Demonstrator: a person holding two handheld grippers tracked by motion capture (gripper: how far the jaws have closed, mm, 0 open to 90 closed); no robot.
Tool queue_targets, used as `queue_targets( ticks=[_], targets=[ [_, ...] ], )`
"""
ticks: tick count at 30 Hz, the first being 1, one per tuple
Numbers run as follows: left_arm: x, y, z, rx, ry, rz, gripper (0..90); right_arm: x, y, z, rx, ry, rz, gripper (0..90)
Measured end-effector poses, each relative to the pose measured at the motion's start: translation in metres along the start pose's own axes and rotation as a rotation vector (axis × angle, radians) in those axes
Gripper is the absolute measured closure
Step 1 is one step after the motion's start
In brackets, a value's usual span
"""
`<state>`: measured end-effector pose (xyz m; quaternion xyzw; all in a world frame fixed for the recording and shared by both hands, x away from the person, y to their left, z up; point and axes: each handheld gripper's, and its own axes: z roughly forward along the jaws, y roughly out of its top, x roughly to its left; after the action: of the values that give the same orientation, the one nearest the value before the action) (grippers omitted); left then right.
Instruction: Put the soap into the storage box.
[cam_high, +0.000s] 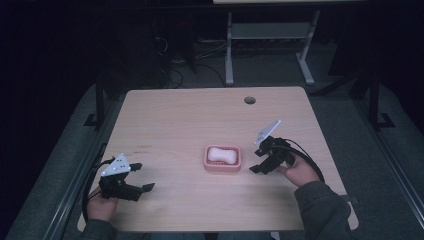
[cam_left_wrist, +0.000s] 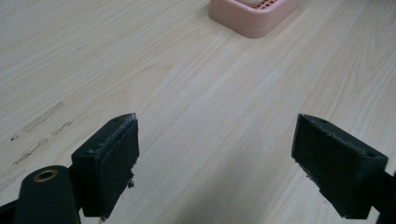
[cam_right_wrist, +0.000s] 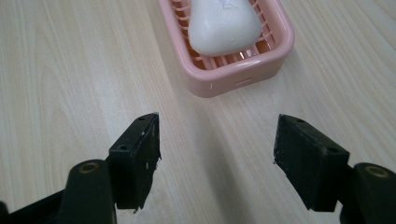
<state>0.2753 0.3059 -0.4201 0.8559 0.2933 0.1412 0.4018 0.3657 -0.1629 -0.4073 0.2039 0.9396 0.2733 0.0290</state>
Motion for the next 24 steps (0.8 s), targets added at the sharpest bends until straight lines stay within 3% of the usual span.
queue_targets(
  ticks=[24],
  targets=[
    [-0.001, -0.001, 0.001, 0.001, 0.000, -0.004, 14.8, 0.004, -0.036, -0.005, -0.025, -0.012, 0.046, 30.9]
  ],
)
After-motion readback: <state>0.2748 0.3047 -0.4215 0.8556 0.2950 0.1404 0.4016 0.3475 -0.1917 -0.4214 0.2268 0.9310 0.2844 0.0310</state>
